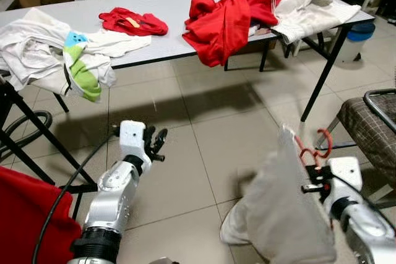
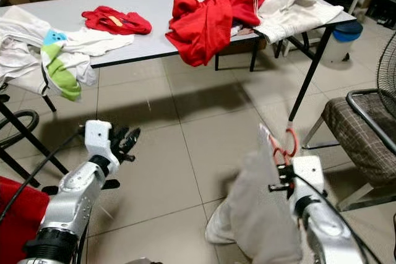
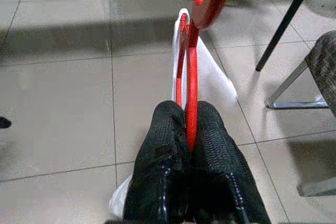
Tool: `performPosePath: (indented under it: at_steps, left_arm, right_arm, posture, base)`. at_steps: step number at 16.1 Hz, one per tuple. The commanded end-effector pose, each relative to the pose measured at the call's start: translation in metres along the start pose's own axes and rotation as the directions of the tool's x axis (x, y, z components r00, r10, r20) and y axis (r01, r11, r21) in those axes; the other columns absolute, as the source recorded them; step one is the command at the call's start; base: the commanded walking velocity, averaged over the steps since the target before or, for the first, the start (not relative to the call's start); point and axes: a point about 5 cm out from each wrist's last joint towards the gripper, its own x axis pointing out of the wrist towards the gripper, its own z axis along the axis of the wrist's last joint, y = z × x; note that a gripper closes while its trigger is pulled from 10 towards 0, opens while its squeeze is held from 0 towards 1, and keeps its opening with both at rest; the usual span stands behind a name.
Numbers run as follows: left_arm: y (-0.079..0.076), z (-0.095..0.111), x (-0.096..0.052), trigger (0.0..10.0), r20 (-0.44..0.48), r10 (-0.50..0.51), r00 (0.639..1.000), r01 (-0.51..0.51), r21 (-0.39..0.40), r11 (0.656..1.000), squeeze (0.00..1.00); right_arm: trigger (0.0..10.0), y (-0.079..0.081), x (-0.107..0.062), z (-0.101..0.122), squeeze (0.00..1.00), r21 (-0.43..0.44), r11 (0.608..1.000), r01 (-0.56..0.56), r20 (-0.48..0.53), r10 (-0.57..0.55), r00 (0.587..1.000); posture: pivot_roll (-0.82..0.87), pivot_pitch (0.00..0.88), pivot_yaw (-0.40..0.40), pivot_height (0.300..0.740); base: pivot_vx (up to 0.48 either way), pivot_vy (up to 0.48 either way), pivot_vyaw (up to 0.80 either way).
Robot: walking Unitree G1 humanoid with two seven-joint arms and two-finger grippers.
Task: Hang hanger
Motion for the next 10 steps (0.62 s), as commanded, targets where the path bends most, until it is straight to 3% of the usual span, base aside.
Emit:
performPosePath:
  at_steps: [1, 4, 6, 8, 10]
  left_arm:
    - [-0.004, 0.003, 0.002, 10.0, 0.003, -0.008, 1.000, 0.007, 0.029, 1.000, 0.00]
    - [-0.010, 0.002, 0.004, 10.0, 0.010, -0.018, 1.000, 0.018, 0.081, 0.997, 0.00]
    - [-0.015, 0.005, 0.004, 10.0, 0.036, -0.027, 0.999, 0.024, 0.080, 0.997, 0.00]
    - [-0.017, 0.010, 0.005, 10.0, 0.052, -0.048, 0.998, 0.043, 0.100, 0.994, 0.00]
    - [-0.018, 0.013, 0.006, 10.0, 0.075, -0.057, 0.996, 0.051, 0.076, 0.996, 0.00]
  right_arm:
    - [10.0, 0.000, 0.002, 0.008, 0.00, -0.025, 1.000, 0.010, 0.040, -0.009, 0.999]
    - [10.0, -0.005, 0.009, 0.020, 0.00, -0.080, 0.990, 0.113, 0.109, -0.104, 0.989]
    - [10.0, -0.008, 0.010, 0.027, 0.00, -0.042, 0.990, 0.134, 0.133, -0.127, 0.983]
    - [10.0, -0.002, 0.011, 0.032, 0.00, 0.029, 0.998, 0.047, 0.129, -0.051, 0.990]
    - [10.0, 0.007, 0.012, 0.037, 0.00, -0.037, 0.999, -0.009, 0.147, 0.015, 0.989]
  posture:
    - [-0.15, 0.000, 0.086, 0.740]
    - [-0.15, 0.000, 0.084, 0.740]
    - [-0.14, 0.000, 0.082, 0.740]
    - [-0.14, 0.000, 0.083, 0.740]
    - [-0.15, 0.000, 0.083, 0.740]
  base:
    - [0.000, -0.480, 0.00]
    - [0.000, -0.480, 0.00]
    - [0.000, 0.000, 0.00]
    - [0.000, 0.000, 0.00]
    - [0.000, 0.000, 0.79]
